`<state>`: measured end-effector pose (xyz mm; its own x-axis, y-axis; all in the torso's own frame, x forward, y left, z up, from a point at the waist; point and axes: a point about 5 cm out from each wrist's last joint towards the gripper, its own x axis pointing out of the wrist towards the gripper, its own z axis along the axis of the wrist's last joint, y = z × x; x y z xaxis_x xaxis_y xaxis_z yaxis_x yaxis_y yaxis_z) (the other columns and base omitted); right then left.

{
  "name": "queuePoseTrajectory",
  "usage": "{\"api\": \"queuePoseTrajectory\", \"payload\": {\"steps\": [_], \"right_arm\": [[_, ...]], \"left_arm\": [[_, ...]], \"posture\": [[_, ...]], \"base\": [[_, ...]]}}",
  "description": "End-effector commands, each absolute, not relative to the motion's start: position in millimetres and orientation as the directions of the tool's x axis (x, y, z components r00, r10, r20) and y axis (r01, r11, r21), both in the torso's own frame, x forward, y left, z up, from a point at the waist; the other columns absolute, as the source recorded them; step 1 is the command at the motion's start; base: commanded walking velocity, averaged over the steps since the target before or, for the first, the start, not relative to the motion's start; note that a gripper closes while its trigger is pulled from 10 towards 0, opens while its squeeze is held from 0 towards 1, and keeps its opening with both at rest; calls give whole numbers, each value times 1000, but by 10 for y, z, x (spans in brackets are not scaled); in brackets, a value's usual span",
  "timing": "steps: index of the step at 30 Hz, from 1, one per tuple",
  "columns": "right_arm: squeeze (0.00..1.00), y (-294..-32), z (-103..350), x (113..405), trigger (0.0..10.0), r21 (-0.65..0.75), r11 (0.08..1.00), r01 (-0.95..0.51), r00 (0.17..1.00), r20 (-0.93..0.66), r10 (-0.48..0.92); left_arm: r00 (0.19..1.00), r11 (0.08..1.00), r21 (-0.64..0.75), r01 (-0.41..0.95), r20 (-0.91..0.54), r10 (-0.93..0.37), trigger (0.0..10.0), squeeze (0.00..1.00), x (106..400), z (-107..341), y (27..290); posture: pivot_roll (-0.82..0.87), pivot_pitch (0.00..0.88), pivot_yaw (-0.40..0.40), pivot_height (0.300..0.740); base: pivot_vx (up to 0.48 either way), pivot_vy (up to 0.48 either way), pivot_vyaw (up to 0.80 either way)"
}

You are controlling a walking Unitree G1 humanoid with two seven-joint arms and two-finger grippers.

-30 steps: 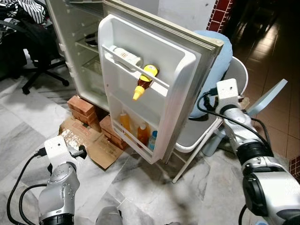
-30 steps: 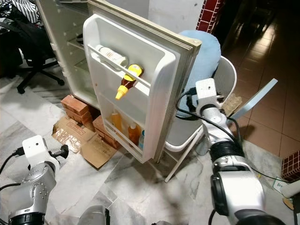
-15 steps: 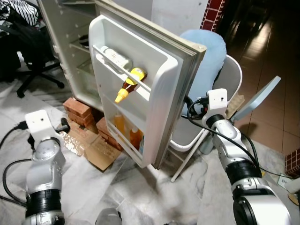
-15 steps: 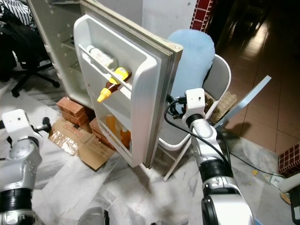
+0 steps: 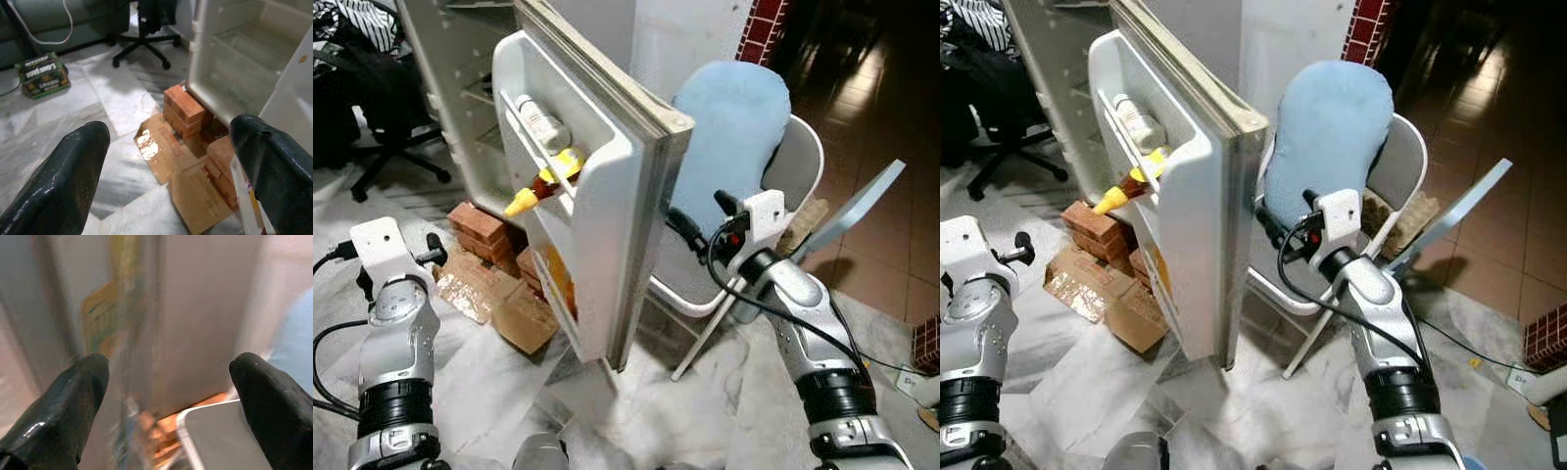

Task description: Restocking fridge

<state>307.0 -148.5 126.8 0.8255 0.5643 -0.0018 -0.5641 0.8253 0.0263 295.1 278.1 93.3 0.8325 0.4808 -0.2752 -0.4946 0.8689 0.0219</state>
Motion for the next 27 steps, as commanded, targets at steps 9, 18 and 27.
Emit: {"api": "queuePoseTrajectory", "payload": {"steps": [9,18,27], "right_arm": [[0,-1444,1172,2857,10000,17,743,-669,739,-97,667],[0,-1564,1127,2891,10000,-20,841,-541,836,-119,535],[0,-1583,1112,2882,10000,-21,854,-520,848,-127,514]], "left_arm": [[803,828,63,-557,-216,556,10000,0,3035,1127,3065],[923,950,75,-302,-226,312,10000,0,3288,1148,2668],[971,989,109,-101,-207,121,10000,0,3365,1142,2240]], "posture": [[44,0,-55,740],[39,0,-54,740],[36,0,-53,740]], "base": [[0,0,0],[0,0,0],[0,0,0]]}}
